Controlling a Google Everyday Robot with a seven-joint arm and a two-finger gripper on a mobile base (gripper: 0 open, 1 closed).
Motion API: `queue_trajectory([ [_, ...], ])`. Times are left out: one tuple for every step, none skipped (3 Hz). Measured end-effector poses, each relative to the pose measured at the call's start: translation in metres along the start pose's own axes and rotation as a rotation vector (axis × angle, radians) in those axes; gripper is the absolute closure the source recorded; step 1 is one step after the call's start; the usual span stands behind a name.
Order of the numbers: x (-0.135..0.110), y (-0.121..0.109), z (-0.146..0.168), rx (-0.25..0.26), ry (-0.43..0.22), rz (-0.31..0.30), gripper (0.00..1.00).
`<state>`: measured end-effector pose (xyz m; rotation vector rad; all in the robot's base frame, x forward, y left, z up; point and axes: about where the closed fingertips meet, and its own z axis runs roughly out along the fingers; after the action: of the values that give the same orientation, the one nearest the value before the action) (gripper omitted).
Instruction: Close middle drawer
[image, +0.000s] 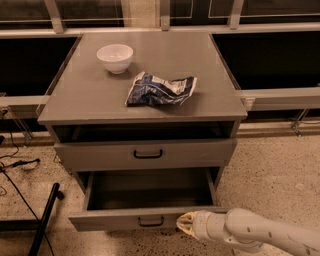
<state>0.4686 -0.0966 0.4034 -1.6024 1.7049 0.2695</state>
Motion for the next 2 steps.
queue_trajectory([
  [-0.0132, -0.0282, 0.0141, 0.037, -0.030, -0.016, 1.00],
  [-0.0123, -0.0312, 0.0150, 0.042, -0.027, -0.020, 1.00],
])
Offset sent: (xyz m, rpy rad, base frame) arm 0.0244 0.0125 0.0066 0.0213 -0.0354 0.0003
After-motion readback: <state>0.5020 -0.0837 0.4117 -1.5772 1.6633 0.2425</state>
